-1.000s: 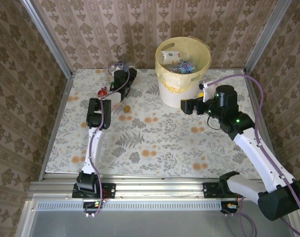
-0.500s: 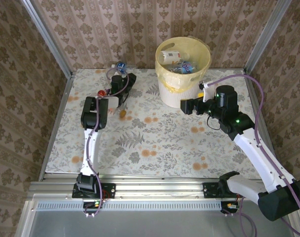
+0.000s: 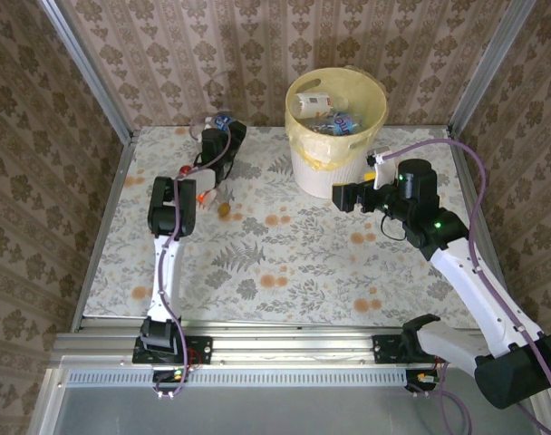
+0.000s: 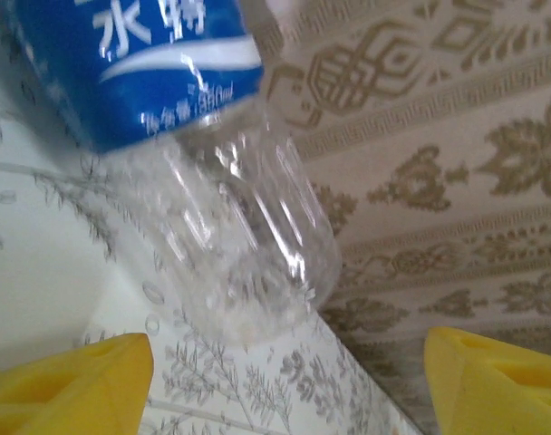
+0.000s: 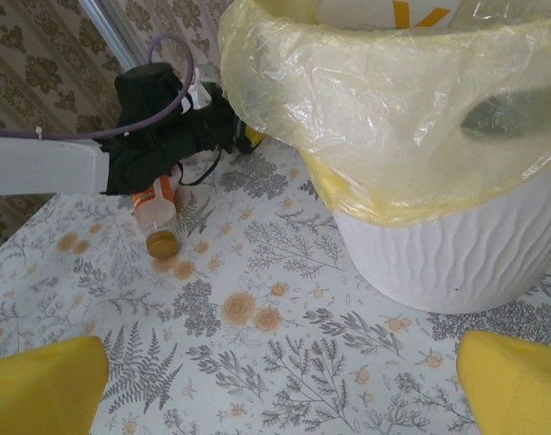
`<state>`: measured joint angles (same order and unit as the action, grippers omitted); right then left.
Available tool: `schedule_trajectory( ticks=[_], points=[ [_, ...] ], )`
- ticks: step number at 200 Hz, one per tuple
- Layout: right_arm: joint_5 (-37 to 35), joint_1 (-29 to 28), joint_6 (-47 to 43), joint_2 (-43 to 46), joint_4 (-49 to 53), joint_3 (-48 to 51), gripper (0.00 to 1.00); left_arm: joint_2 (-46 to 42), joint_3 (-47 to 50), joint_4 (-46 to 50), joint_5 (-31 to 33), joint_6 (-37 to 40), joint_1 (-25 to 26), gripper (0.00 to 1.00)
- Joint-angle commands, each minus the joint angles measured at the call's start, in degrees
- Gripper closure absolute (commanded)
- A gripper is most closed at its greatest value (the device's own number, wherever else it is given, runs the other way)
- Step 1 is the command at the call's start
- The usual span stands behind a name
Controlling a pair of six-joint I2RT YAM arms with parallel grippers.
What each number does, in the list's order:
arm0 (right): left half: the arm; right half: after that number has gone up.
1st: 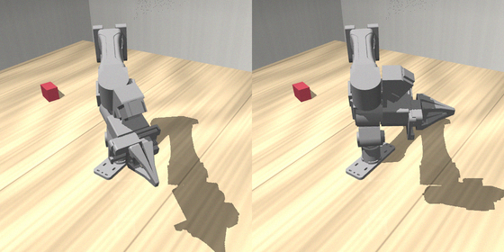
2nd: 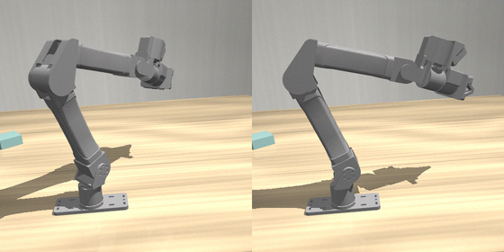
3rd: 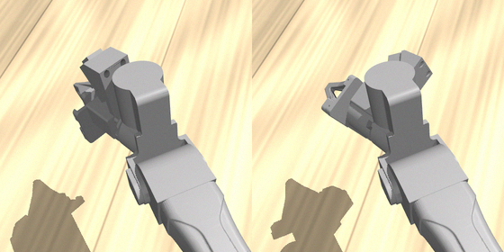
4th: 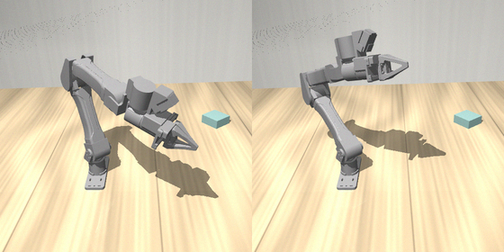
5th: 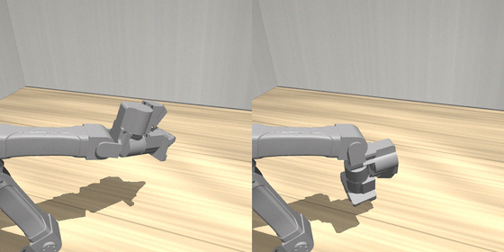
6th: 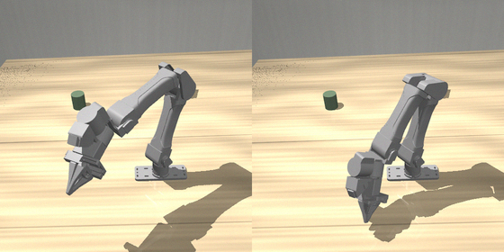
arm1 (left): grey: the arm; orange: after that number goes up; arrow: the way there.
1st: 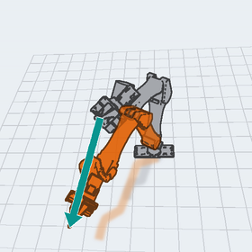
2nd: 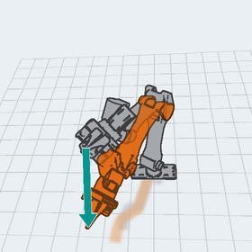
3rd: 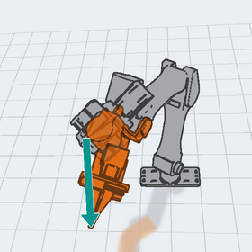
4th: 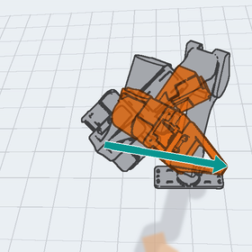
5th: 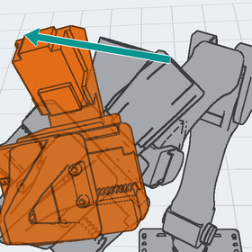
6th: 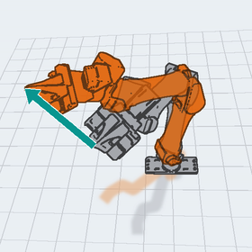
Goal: Throw the plastic bottles in the bin
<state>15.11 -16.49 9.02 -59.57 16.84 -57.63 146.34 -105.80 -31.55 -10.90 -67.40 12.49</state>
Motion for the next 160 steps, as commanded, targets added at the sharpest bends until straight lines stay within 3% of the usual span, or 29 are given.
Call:
schedule_trajectory(
  ticks=[1, 47, 119, 160],
  points=[
    [0.7, -0.1, 0.1, 0.4, -0.4, 0.3, 0.00, 2.7, -7.0, 10.3, 1.3, -0.7, -1.0, 0.21],
    [0.8, -0.1, -0.1, -0.5, -0.8, 0.5, 0.00, 9.6, -22.1, 26.9, 0.4, -1.8, -1.3, 0.21],
    [0.5, -0.1, -1.4, -0.7, -1.0, 1.7, 0.00, 16.6, -36.3, 36.6, 3.0, -3.3, -1.3, 0.20],
    [0.3, -0.1, -1.6, -0.7, -1.4, 2.4, 0.00, 19.5, -41.4, 38.6, 4.9, -4.6, -1.9, 0.29]
  ],
)
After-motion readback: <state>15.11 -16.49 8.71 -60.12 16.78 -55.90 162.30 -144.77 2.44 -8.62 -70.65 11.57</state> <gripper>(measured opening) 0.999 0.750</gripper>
